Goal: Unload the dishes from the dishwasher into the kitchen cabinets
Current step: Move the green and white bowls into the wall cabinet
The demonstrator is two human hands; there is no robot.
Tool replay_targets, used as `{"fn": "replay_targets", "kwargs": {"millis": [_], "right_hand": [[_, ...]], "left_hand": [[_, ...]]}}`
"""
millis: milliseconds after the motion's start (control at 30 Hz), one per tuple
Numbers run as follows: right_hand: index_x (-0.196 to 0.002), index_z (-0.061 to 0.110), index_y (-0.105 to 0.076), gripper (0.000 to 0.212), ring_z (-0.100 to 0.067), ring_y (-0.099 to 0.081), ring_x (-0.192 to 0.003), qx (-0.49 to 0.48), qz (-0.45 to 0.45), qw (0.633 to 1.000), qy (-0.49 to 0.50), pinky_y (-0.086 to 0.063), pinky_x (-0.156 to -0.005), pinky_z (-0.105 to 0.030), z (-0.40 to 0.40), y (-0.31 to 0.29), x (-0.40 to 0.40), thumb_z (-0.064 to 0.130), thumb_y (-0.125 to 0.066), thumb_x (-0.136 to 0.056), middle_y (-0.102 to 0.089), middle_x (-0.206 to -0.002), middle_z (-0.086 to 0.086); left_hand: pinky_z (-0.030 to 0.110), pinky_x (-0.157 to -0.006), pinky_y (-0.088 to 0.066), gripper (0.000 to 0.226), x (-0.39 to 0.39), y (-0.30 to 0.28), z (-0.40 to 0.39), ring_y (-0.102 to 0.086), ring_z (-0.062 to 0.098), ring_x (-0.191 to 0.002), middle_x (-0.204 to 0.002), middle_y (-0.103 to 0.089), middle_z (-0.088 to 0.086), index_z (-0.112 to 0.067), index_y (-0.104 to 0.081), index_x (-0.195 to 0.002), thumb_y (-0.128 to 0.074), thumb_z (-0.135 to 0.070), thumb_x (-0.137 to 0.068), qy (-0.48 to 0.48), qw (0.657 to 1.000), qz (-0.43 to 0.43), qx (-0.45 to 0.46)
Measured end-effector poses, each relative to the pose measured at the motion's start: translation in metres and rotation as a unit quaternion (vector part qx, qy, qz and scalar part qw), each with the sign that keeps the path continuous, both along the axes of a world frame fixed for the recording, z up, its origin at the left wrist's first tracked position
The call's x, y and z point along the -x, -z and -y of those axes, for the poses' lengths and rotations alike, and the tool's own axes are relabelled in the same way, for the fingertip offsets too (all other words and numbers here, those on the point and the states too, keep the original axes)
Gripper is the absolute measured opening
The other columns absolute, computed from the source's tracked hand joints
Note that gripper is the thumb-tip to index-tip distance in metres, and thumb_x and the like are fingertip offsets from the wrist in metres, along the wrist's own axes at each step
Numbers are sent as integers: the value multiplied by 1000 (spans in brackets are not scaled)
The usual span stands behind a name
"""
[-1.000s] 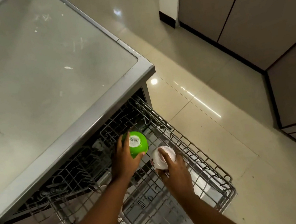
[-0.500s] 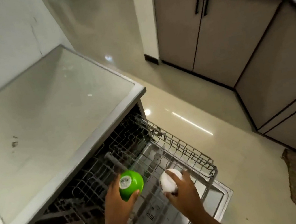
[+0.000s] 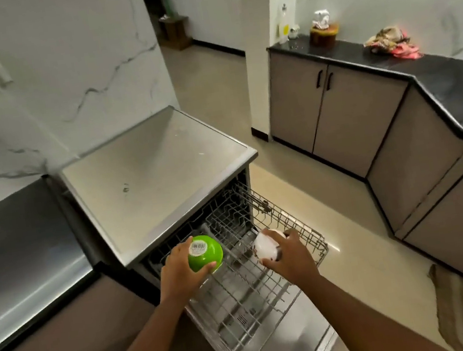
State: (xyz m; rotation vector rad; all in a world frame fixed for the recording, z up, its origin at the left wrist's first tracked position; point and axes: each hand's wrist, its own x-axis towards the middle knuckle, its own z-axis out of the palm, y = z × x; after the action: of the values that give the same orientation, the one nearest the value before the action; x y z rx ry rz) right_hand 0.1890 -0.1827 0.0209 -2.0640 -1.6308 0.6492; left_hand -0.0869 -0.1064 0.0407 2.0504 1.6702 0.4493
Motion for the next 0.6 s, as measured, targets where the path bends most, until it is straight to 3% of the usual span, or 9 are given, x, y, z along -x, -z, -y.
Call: {"fn": "replay_targets", "kwargs": {"millis": [267, 600], "right_hand": [[-141, 44, -45, 78, -24, -63, -91, -75, 8, 992, -98, -56, -78, -30, 8, -62, 26, 54, -79, -71, -44, -121, -6], [-142, 44, -42, 78, -23, -60, -96, -104, -22, 962, -250, -55, -79, -28, 28, -117, 90, 56, -77, -74, -37, -118, 0]], "left_hand": [[44, -99, -48, 90, 59, -74, 73, -56, 21, -121, -134, -57, -5, -33, -43, -142, -74, -70, -65, -142, 987, 31, -66], [41, -92, -50, 100, 131, -145, 176, -59, 21, -117, -128, -60, -3, -29, -46, -142, -52, -85, -59, -278, 952, -36, -126]]}}
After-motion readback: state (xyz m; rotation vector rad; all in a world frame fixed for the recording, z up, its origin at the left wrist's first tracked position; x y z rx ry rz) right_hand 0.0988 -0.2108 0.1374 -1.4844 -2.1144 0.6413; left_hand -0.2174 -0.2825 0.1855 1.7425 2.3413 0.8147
